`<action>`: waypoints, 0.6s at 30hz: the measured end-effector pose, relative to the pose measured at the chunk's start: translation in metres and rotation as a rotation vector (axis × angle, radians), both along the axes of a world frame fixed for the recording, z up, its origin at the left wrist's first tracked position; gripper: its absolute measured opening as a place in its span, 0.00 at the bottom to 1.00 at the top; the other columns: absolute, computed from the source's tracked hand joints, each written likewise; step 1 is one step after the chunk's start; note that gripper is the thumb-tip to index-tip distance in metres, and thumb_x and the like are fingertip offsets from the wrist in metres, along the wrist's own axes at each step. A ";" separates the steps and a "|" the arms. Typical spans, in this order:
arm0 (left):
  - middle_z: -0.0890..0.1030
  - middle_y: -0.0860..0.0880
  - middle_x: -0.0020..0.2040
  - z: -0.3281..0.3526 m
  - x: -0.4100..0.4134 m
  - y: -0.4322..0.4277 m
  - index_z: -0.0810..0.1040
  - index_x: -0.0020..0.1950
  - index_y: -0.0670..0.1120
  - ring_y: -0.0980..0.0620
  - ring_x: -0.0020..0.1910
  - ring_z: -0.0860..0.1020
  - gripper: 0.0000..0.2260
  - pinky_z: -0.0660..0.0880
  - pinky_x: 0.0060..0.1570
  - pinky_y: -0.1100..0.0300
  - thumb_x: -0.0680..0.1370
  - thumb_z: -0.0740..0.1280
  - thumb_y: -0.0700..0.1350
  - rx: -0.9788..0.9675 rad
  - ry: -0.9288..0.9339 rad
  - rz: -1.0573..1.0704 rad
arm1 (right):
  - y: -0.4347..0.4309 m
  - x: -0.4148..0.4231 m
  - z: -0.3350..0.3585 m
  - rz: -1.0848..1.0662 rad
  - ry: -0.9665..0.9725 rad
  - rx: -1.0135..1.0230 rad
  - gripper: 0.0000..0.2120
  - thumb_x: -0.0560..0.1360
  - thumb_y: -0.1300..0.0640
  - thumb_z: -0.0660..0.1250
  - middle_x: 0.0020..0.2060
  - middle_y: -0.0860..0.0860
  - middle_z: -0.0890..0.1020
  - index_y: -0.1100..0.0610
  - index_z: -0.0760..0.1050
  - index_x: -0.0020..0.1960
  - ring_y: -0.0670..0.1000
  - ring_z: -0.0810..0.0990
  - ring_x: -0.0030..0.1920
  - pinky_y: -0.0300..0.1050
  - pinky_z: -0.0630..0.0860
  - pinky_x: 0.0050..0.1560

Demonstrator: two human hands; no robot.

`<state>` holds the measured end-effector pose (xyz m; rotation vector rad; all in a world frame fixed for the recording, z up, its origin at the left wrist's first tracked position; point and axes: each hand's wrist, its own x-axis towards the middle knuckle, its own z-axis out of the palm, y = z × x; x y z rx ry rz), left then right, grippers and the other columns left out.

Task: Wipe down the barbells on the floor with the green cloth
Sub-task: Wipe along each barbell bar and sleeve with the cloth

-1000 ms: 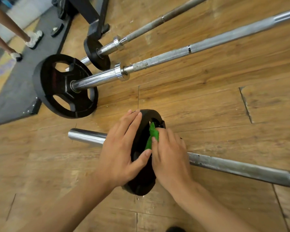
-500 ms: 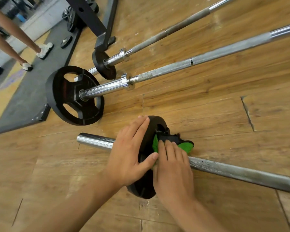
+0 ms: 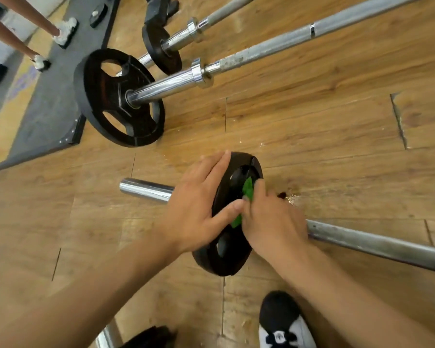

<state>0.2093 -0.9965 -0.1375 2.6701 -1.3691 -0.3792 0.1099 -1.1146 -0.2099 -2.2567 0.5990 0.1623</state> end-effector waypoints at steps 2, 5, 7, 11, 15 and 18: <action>0.66 0.43 0.81 0.001 0.002 -0.014 0.59 0.84 0.43 0.44 0.81 0.63 0.45 0.59 0.80 0.44 0.79 0.46 0.75 0.062 0.004 0.008 | 0.010 -0.002 0.001 0.061 0.042 -0.036 0.29 0.86 0.46 0.49 0.68 0.58 0.74 0.58 0.51 0.83 0.59 0.78 0.62 0.53 0.74 0.60; 0.65 0.43 0.82 0.002 -0.005 -0.013 0.60 0.84 0.42 0.48 0.82 0.61 0.46 0.56 0.79 0.57 0.79 0.45 0.76 0.066 -0.024 -0.018 | 0.027 -0.032 -0.002 0.209 0.066 -0.089 0.32 0.80 0.50 0.50 0.68 0.64 0.78 0.66 0.66 0.78 0.65 0.78 0.67 0.60 0.77 0.65; 0.64 0.42 0.82 0.001 -0.015 -0.002 0.61 0.83 0.40 0.47 0.82 0.61 0.45 0.58 0.80 0.53 0.80 0.47 0.74 0.026 -0.044 -0.041 | 0.027 -0.037 -0.007 0.186 0.033 -0.112 0.30 0.80 0.49 0.49 0.66 0.61 0.79 0.63 0.70 0.76 0.62 0.79 0.66 0.57 0.78 0.63; 0.65 0.40 0.81 -0.007 -0.032 0.017 0.61 0.82 0.37 0.45 0.82 0.63 0.45 0.65 0.77 0.43 0.81 0.47 0.73 -0.056 -0.087 -0.041 | 0.016 -0.012 0.002 0.050 0.054 0.032 0.19 0.86 0.46 0.47 0.60 0.54 0.78 0.55 0.68 0.68 0.57 0.80 0.57 0.51 0.70 0.49; 0.63 0.39 0.82 -0.009 -0.049 0.031 0.62 0.81 0.34 0.43 0.82 0.61 0.45 0.66 0.76 0.39 0.82 0.47 0.72 -0.120 -0.103 -0.058 | 0.040 -0.040 -0.002 0.197 0.138 -0.023 0.26 0.83 0.49 0.52 0.61 0.60 0.79 0.62 0.71 0.73 0.62 0.79 0.60 0.56 0.73 0.67; 0.63 0.37 0.82 -0.012 -0.061 0.043 0.62 0.80 0.32 0.40 0.83 0.60 0.44 0.66 0.75 0.35 0.82 0.47 0.70 -0.151 -0.129 -0.062 | 0.037 -0.048 -0.007 0.253 0.007 -0.069 0.26 0.81 0.46 0.52 0.57 0.57 0.79 0.61 0.73 0.70 0.61 0.80 0.57 0.56 0.77 0.60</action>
